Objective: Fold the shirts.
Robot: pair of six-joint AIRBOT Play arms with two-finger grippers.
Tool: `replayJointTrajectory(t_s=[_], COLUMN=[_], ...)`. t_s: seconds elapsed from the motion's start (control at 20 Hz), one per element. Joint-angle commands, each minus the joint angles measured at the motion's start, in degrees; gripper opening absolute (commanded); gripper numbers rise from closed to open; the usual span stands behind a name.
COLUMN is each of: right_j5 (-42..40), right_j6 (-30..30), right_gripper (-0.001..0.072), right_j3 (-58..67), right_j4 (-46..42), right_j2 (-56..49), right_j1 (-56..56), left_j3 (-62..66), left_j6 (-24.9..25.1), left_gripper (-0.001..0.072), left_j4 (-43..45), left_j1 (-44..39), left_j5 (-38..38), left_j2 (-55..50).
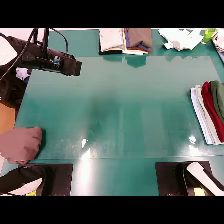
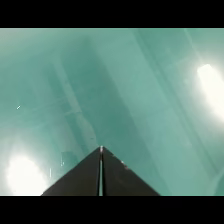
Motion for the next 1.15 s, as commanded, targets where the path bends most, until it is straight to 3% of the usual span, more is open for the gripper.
replayJointTrajectory(t_s=[0.0, 0.1, 0.25, 0.5, 0.65, 0.7, 1.1], right_j5=[0.1, -0.2, -1.6, -3.1, -2.7, -2.8, -3.0], right_j6=[0.2, 0.2, 0.1, 0.0, 0.0, 0.0, 0.0], right_gripper=[0.0614, 0.0613, 0.0555, 0.0544, 0.0045, 0.0019, 0.0019], right_j3=[4.3, 4.3, 4.3, 4.3, 4.3, 4.3, 4.3], right_j4=[16.2, 17.1, 16.4, 16.5, 16.5, 16.5, 16.7], right_j2=[-1.0, -1.2, -3.0, -8.4, -10.8, -11.2, -10.8], right_j1=[12.3, 24.3, 41.9, 60.4, 65.2, 65.9, 63.8], left_j3=[0.0, 0.0, 0.0, 0.0, 0.0, 0.0, 0.0], left_j6=[0.0, 0.0, 0.0, 0.0, 0.0, 0.0, 0.0], left_gripper=[0.0032, 0.0032, 0.0032, 0.0032, 0.0032, 0.0032, 0.0032], left_j4=[0.0, 0.1, 0.4, 0.3, 0.3, 0.3, 0.3], left_j1=[0.0, 0.0, 0.1, 0.1, 0.1, 0.1, 0.1], left_j5=[0.0, 0.7, 1.5, 1.6, 1.6, 1.6, 1.6], left_j2=[0.0, 0.0, 0.0, 0.0, 0.0, 0.0, 0.0])
